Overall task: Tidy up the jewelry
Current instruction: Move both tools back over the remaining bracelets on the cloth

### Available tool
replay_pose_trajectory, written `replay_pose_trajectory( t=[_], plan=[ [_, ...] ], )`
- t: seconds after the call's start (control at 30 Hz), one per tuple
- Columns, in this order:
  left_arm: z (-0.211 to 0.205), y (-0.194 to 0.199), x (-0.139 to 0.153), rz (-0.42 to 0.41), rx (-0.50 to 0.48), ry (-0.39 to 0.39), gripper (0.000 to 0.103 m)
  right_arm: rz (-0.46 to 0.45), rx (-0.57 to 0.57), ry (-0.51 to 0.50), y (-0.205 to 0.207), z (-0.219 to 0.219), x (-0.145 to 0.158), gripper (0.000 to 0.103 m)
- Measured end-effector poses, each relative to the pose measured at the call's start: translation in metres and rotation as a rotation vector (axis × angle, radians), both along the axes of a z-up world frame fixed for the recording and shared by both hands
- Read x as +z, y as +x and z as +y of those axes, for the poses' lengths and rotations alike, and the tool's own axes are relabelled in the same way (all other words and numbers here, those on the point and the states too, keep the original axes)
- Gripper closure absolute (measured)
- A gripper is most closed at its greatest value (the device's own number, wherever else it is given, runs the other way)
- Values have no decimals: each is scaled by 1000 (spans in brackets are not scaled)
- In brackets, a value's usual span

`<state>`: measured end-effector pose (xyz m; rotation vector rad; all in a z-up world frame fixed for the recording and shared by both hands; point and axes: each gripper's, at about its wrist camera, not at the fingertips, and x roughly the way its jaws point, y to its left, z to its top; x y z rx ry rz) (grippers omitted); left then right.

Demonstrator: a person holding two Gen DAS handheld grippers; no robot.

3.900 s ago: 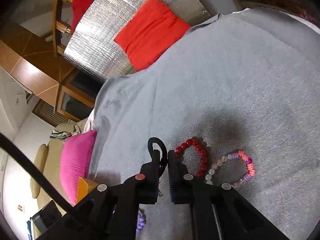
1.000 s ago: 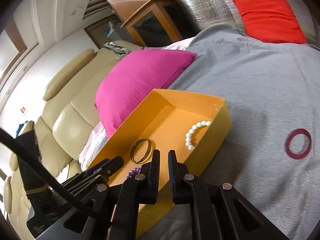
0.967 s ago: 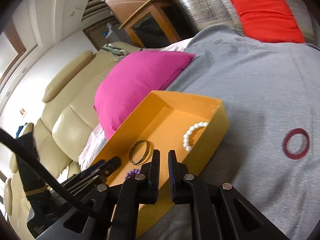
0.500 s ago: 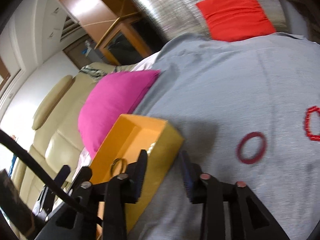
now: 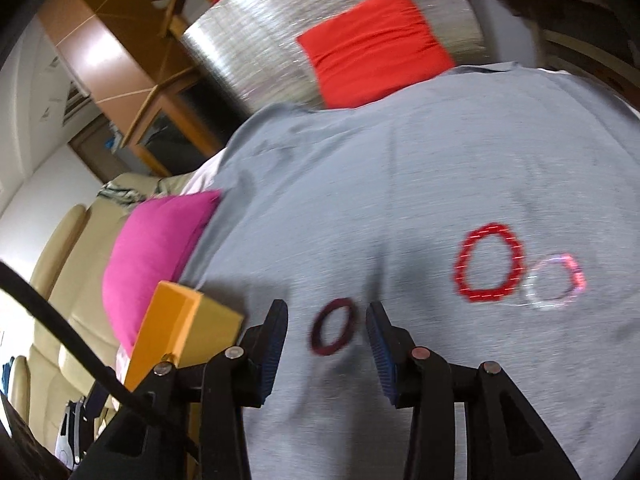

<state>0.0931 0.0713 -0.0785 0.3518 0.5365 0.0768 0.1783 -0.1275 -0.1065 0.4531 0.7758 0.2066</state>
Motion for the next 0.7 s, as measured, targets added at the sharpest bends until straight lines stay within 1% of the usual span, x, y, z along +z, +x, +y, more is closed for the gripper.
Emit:
replay_pose_trajectory(
  t=[0.1, 0.2, 0.33, 0.43, 0.57, 0.7],
  plan=[
    [-17, 1, -5, 31, -47, -12, 31, 13, -31, 2, -2, -18, 1, 59],
    [-36, 6, -12, 78, -91, -28, 31, 22, -57, 3, -7, -34, 2, 59],
    [-59, 12, -24, 137, -139, -29, 31, 25, -95, 15, -16, -53, 6, 59],
    [-69, 13, -31, 187, -161, -53, 31, 23, -127, 35, -23, -72, 13, 59],
    [-69, 13, -37, 219, -158, -74, 31, 19, -182, 80, -33, -98, 19, 59],
    [-58, 12, -38, 244, -127, -112, 31, 22, -234, 109, -42, -125, 19, 59]
  ],
)
